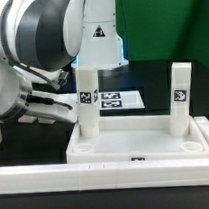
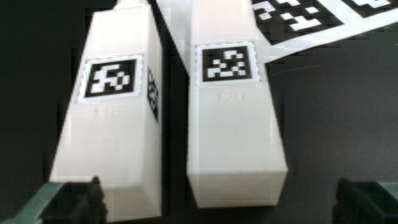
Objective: Assemble desk
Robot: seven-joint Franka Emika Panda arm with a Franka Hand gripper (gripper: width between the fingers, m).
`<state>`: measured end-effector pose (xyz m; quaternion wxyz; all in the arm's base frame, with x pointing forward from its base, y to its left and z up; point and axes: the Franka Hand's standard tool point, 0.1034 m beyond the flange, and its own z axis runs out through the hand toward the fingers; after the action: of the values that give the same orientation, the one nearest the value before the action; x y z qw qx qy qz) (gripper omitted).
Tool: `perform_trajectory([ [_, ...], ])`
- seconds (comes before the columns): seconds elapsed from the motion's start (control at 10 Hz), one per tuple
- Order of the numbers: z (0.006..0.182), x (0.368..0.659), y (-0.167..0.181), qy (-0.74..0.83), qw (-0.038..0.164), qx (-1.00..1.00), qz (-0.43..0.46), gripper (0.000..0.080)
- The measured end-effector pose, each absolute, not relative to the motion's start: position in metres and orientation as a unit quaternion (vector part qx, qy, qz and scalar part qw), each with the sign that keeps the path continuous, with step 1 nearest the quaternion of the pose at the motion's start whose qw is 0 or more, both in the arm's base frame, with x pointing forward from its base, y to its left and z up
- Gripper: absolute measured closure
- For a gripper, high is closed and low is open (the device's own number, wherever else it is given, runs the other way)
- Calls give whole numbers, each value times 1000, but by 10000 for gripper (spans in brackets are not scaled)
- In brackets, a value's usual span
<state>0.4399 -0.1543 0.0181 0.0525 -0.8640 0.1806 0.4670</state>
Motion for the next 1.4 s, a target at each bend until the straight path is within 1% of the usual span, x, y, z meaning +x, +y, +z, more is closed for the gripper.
perform_trajectory([
  [0.3, 16, 437, -154, 183, 53, -864, 466, 151],
  [0.5, 10, 420, -152, 187, 57, -858, 476, 151],
  [0.7, 8, 411, -152, 189, 59, -848, 491, 151],
  [0.9, 8, 411, -153, 189, 60, -844, 498, 151],
  [1.2, 12, 419, -155, 188, 58, -849, 491, 151],
  [1.4, 12, 421, -155, 188, 58, -850, 489, 408],
])
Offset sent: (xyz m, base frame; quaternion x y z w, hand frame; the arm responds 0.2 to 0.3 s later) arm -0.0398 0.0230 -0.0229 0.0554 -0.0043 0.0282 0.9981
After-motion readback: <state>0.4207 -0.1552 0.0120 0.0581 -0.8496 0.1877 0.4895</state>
